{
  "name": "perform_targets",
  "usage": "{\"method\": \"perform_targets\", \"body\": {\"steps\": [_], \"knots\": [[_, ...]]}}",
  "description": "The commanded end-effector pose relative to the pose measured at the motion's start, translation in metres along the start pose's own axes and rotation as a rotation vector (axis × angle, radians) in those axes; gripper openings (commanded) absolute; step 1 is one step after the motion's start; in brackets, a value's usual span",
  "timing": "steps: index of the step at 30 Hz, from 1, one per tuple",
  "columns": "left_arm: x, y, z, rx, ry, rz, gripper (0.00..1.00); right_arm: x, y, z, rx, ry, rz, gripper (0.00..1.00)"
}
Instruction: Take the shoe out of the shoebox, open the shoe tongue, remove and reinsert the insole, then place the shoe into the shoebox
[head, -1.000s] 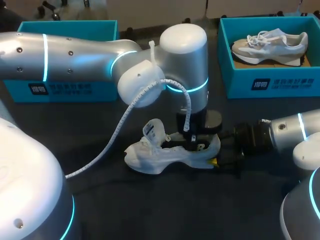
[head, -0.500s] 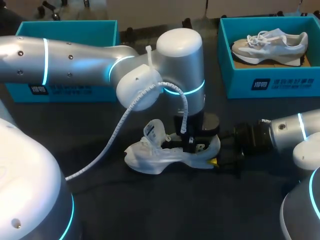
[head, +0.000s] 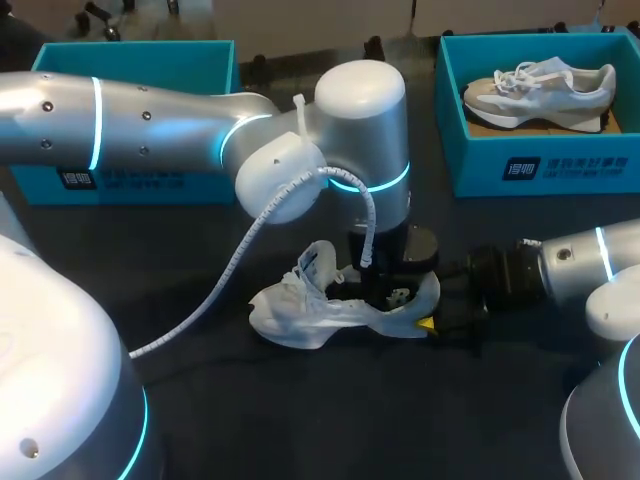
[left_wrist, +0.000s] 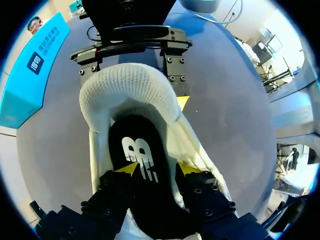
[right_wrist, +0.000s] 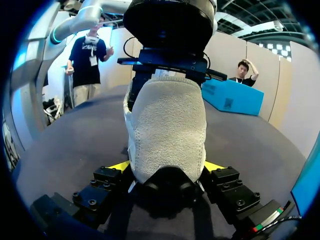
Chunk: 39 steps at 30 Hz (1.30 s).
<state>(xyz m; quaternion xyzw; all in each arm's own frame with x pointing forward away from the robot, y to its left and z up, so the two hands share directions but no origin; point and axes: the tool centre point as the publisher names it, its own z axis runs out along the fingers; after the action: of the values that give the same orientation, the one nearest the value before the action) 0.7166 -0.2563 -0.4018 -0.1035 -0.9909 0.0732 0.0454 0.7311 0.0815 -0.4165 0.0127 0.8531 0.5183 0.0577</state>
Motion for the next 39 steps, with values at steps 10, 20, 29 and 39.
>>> {"method": "perform_targets", "body": {"steps": [10,20,29,39], "knots": [[-0.004,0.010,0.028,0.016,-0.110,0.022,0.19,-0.001,0.002,0.002,0.005,-0.002,0.001,0.00],[-0.007,0.014,0.024,0.004,-0.132,0.027,0.00,-0.001,0.002,0.002,0.005,-0.002,0.001,0.00],[-0.006,0.019,-0.003,0.003,-0.130,0.031,0.00,-0.001,0.002,0.002,0.005,-0.002,0.001,0.00],[-0.004,0.025,-0.027,0.028,-0.081,0.025,0.00,-0.001,0.002,0.002,0.005,-0.002,0.001,0.00]]}}
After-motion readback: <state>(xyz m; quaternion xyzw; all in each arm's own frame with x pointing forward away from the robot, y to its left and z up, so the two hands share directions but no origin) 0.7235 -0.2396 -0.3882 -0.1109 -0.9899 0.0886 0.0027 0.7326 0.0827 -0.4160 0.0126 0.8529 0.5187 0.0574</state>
